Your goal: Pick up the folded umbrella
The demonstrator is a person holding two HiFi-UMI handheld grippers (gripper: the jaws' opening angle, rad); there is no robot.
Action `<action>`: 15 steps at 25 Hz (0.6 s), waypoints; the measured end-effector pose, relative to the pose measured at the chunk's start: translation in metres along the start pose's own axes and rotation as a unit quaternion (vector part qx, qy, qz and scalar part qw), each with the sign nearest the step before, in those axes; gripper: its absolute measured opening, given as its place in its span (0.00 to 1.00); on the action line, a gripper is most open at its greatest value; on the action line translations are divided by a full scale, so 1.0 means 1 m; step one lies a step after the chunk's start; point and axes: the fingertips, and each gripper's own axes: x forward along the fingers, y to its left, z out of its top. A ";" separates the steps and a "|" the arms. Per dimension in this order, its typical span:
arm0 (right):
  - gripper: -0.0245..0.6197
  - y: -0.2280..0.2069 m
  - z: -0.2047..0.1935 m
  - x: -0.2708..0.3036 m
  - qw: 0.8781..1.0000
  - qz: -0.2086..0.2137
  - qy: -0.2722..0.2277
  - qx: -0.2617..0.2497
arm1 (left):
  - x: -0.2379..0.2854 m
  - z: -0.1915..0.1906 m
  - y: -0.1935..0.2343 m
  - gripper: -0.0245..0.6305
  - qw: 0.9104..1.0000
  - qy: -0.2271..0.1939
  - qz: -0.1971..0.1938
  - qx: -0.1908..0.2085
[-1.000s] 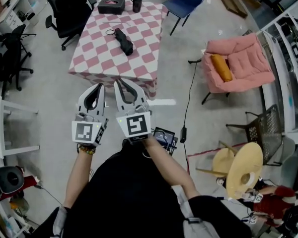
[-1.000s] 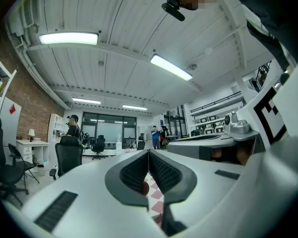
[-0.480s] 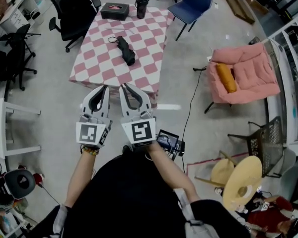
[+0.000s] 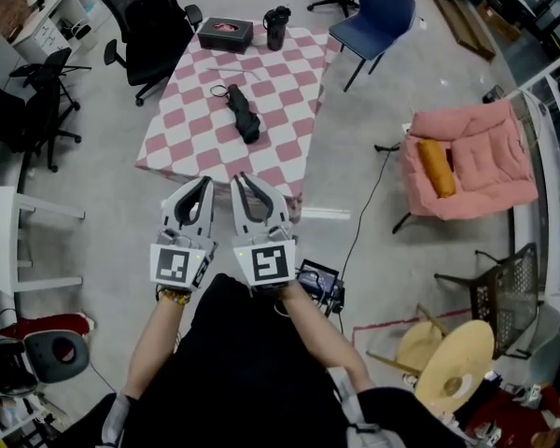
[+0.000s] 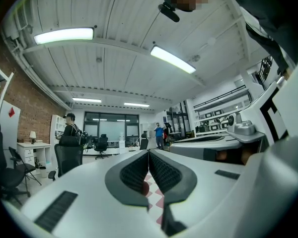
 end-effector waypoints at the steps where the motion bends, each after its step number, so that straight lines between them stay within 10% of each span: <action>1: 0.06 -0.001 -0.001 0.003 1.000 0.001 0.002 -0.001 | 0.003 0.000 0.002 0.06 1.000 0.001 0.001 -0.001; 15: 0.06 0.001 -0.012 0.077 0.999 -0.037 0.023 -0.020 | 0.040 -0.010 0.078 0.06 0.999 -0.001 -0.036 -0.011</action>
